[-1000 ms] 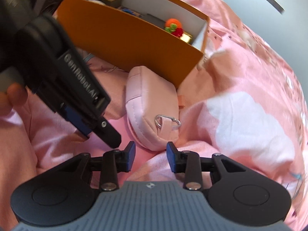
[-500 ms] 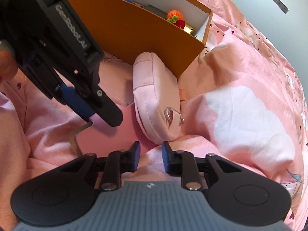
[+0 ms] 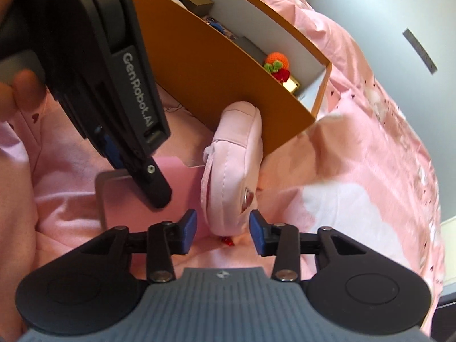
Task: Organize objects
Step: 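Lift the notebook with the left tool while the right tool grasps the pink pouch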
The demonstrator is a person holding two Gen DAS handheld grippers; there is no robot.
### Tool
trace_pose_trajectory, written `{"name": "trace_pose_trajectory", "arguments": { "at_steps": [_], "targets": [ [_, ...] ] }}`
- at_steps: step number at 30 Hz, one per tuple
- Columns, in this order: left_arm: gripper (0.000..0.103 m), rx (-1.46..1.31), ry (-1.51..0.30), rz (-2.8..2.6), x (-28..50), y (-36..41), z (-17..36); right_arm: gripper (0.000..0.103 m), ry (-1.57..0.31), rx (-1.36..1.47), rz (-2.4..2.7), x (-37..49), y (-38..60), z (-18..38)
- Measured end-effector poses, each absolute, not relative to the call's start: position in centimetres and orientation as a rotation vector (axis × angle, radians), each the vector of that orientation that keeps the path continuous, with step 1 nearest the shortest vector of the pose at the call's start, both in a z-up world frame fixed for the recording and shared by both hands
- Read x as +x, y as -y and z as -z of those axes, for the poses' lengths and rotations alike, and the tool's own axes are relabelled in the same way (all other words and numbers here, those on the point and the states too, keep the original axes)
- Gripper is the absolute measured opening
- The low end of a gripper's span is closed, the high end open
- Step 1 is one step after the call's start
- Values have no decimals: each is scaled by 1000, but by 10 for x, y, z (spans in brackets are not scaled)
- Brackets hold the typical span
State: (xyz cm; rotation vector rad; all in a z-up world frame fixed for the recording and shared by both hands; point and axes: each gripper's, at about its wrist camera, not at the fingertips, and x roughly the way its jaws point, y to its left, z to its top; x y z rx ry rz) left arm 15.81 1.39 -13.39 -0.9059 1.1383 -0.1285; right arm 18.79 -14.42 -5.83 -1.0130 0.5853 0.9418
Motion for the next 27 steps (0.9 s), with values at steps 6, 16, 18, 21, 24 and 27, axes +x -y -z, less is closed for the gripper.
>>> {"name": "trace_pose_trajectory", "arguments": {
  "at_steps": [6, 16, 18, 21, 24, 27],
  "targets": [
    [23, -881, -1127, 115, 155, -18, 128, 35, -586, -993, -925, 188, 128, 64],
    [22, -730, -1045, -32, 125, -44, 88, 24, -786, -573, -916, 199, 139, 29],
    [22, -689, -1026, -92, 119, -48, 83, 24, -852, -431, -938, 201, 146, 21],
    [22, -712, -1013, -127, 118, -54, 87, 24, -1005, -181, -975, 208, 153, 23],
    [22, -726, -1012, -132, 116, -61, 97, 25, -1092, -93, -937, 212, 157, 35],
    [22, -728, -1020, -136, 120, -58, 101, 28, -1139, -102, -866, 215, 160, 45]
  ]
}}
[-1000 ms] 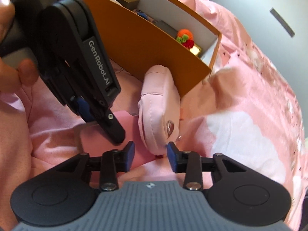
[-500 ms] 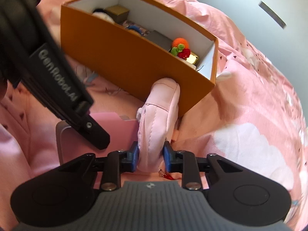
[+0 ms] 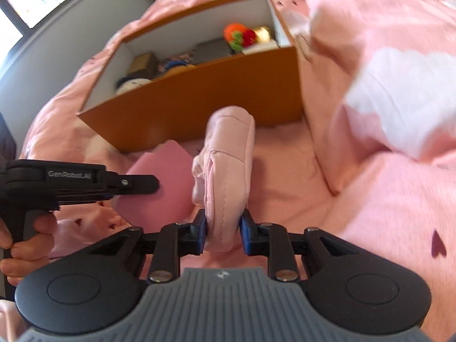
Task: Organize objects
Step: 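Lift the notebook with the left tool while the right tool grasps the pink pouch, then carry the notebook and pouch over the orange box and lower them in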
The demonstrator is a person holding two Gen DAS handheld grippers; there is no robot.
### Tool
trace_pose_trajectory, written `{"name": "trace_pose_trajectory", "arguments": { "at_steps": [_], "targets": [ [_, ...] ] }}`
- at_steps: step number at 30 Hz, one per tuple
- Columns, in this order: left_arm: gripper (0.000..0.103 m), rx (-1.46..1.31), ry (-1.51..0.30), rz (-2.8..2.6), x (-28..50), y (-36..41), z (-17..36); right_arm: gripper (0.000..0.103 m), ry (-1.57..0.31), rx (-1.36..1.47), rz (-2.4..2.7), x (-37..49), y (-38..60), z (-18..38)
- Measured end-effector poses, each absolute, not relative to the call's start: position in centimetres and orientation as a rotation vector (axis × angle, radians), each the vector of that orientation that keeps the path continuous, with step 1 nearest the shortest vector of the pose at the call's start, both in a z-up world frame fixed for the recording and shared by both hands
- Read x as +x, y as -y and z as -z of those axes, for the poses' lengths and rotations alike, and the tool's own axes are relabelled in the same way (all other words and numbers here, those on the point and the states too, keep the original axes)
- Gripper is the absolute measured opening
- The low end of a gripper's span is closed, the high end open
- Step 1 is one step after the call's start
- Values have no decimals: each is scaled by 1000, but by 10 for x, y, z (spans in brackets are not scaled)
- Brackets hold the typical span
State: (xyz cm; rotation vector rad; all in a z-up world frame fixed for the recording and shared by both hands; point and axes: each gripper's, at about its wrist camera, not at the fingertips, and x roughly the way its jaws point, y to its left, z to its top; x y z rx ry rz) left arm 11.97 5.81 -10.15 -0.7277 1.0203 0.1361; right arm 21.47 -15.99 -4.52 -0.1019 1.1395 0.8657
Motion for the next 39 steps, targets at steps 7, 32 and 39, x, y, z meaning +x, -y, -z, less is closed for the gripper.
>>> {"name": "trace_pose_trajectory", "arguments": {
  "at_steps": [7, 32, 39],
  "targets": [
    [22, -740, -1008, -129, 124, -57, 104, 47, -1035, -278, -825, 213, 150, 45],
    [22, -752, -898, -33, 120, -62, 51, 21, -1177, -135, -800, 276, 150, 73],
    [22, -806, -822, 3, 128, -77, 22, 18, -1013, -136, -845, 248, 160, 17]
  ]
}}
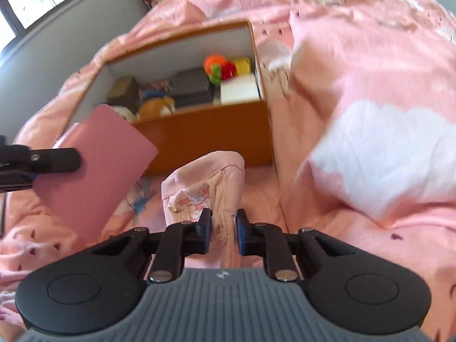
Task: Organize objects
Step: 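Carry the notebook and pouch over the orange box and lower them in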
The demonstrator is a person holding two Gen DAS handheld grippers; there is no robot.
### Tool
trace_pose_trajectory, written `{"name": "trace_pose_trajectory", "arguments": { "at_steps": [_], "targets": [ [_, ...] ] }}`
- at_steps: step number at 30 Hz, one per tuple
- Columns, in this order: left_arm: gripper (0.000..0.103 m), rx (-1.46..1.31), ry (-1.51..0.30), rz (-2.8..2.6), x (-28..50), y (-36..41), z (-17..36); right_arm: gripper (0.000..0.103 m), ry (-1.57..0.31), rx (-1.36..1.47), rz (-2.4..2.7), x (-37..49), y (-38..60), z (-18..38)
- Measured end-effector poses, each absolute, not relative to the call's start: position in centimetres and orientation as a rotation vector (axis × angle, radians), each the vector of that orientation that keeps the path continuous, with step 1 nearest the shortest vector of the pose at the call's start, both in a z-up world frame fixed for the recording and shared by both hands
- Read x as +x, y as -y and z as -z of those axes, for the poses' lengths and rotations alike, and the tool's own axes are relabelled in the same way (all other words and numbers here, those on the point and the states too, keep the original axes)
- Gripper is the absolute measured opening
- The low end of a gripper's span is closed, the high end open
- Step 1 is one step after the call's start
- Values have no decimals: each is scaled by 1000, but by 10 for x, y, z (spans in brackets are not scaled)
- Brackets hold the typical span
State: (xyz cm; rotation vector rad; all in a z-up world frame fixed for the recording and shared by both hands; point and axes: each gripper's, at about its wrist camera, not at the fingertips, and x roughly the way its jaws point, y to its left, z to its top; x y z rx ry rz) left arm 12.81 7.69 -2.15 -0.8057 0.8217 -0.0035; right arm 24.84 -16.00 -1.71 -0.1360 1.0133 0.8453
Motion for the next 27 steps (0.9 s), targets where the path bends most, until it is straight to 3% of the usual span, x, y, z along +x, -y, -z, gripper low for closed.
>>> {"name": "trace_pose_trajectory", "arguments": {
  "at_steps": [12, 27],
  "targets": [
    [22, -938, -703, -95, 197, -116, 14, 18, -726, -26, -822, 284, 146, -75],
    [22, -1091, -836, -207, 257, -121, 110, 19, -696, -51, -755, 340, 96, -50]
  ]
}}
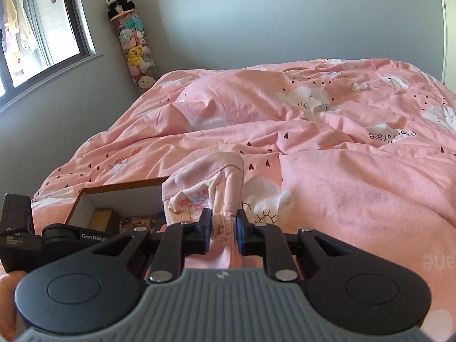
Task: Organize objects
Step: 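Carry the notebook and pouch over the orange box and lower them in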
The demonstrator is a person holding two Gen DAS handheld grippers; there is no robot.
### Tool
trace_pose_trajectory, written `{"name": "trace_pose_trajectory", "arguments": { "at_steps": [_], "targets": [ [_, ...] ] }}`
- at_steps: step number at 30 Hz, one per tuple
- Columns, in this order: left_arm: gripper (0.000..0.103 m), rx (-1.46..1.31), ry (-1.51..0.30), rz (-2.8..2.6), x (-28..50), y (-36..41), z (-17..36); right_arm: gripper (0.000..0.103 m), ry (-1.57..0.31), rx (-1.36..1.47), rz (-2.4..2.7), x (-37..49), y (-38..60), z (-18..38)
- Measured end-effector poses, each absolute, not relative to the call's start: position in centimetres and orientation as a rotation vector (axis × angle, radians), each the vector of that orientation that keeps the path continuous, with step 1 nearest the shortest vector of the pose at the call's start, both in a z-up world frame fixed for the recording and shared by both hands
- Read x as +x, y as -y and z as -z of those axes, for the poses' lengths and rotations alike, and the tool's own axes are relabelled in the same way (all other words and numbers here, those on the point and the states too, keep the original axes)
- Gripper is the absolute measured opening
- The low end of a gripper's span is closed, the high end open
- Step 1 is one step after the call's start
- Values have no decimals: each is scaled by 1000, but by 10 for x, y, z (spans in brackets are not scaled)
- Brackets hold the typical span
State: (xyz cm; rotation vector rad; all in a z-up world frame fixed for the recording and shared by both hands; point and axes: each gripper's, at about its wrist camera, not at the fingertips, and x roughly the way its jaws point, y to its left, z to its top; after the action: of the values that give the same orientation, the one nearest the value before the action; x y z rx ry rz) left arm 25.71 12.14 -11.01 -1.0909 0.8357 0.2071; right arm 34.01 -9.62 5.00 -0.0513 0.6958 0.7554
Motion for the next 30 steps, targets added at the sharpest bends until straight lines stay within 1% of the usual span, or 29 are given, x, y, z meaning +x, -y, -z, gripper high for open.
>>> {"name": "trace_pose_trajectory", "arguments": {
  "at_steps": [4, 6, 9, 10, 11, 12, 18, 21, 23, 26, 30],
  "targets": [
    [23, -1039, -853, -221, 259, -116, 111, 19, -709, -74, -759, 345, 91, -40],
    [28, -1004, -902, -253, 260, -113, 109, 19, -708, -91, -759, 346, 87, -36],
    [30, -965, -945, -288, 258, -111, 108, 19, -716, -99, -762, 348, 84, -32],
    [29, -947, -955, -293, 258, -110, 108, 19, -718, -100, -764, 348, 83, -31],
    [24, -926, -981, -307, 258, -109, 108, 19, -720, -103, -767, 348, 82, -30],
    [23, -908, -1008, -330, 258, -109, 107, 19, -723, -106, -768, 347, 81, -29],
    [25, -841, -1069, -306, 258, -110, 101, 19, -731, -121, -764, 346, 81, -28],
    [28, -765, -1053, -289, 253, -108, 91, 19, -727, -126, -764, 345, 81, -29],
    [27, -679, -1041, -298, 252, -106, 82, 19, -723, -128, -764, 344, 81, -30],
    [21, -555, -1073, -299, 258, -98, 80, 19, -722, -131, -768, 343, 79, -30],
    [18, -514, -1119, -276, 275, -91, 86, 19, -727, -140, -773, 342, 77, -28]
  ]
}}
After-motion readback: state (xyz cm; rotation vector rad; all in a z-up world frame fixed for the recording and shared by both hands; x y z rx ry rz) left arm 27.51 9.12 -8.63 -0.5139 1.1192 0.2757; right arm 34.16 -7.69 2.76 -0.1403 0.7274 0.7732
